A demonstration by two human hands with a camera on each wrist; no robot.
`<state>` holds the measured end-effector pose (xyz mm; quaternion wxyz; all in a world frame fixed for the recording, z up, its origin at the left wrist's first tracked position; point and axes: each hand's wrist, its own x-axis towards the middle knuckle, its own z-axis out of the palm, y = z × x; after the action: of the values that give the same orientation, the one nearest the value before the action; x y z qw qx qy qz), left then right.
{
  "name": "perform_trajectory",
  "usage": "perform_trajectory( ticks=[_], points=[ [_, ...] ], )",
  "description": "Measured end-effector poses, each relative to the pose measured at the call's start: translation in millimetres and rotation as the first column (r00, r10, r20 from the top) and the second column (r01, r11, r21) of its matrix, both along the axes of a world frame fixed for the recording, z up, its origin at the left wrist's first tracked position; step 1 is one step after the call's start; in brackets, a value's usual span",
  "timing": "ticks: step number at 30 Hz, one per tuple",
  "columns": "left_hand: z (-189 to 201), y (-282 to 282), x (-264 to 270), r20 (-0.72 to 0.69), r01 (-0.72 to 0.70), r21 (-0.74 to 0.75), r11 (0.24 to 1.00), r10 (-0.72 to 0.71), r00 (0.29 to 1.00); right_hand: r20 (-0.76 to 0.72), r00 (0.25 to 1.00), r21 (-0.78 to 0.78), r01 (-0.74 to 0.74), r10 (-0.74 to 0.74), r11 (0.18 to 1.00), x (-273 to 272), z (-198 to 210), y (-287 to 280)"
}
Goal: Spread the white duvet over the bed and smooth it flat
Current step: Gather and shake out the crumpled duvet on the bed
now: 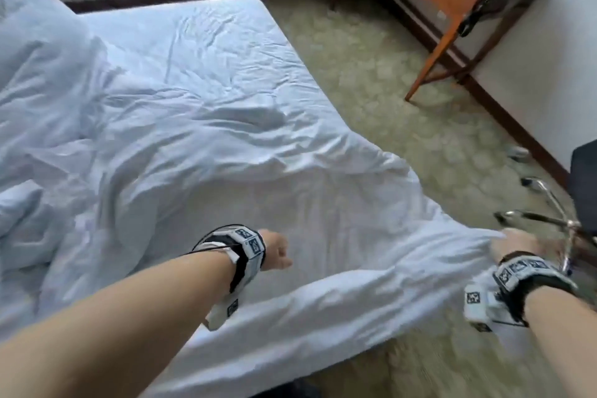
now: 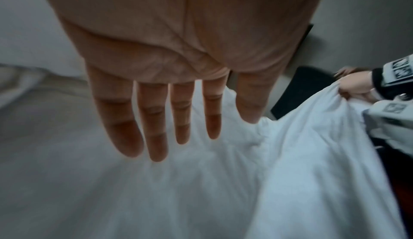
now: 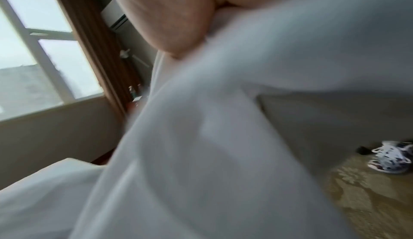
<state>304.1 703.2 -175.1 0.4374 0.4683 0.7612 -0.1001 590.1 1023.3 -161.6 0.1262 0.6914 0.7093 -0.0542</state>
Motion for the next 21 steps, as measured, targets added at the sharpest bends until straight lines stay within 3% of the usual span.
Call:
perform_trajectory(
  ticks=[6,9,12,14,17,19,20,21],
  points=[
    [-16,-33,-35,-0.113,-0.135,-0.039,0.990,0.130,0.985,-0.127,0.987,-0.123,-0.112,0.096,0.986,-80,-2,-15],
    [-20,-56,-50,-0.156,-0.234,-0.039,0.971,0.225,0.962,-0.151,0.967,-0.188,-0.233,0.206,0.954,-130,-5,-22],
    [-22,-85,-59,-0.170,-0.328,-0.069,0.942,0.313,0.935,-0.183,0.905,-0.152,-0.413,0.385,0.898,-182,-16,-40],
    [-26,-108,-61,-0.174,-0.377,-0.112,0.919,0.355,0.918,-0.262,0.837,-0.235,-0.538,0.480,0.810,-218,-30,-65],
    [-26,-148,-64,-0.204,-0.465,-0.135,0.875,0.434,0.877,-0.369,0.718,-0.524,-0.685,0.590,0.506,-246,-66,-122],
    [-23,-174,-67,-0.187,-0.531,-0.134,0.836,0.505,0.843,-0.249,0.662,-0.709,-0.622,0.707,0.333,-223,-107,-156],
    [-19,-187,-68,-0.181,-0.563,-0.141,0.814,0.538,0.823,-0.119,0.625,-0.769,-0.549,0.772,0.327,-204,-140,-165],
    [-15,-201,-69,-0.180,-0.593,-0.153,0.790,0.568,0.803,0.013,0.525,-0.780,-0.527,0.851,0.337,-180,-172,-168]
  ],
)
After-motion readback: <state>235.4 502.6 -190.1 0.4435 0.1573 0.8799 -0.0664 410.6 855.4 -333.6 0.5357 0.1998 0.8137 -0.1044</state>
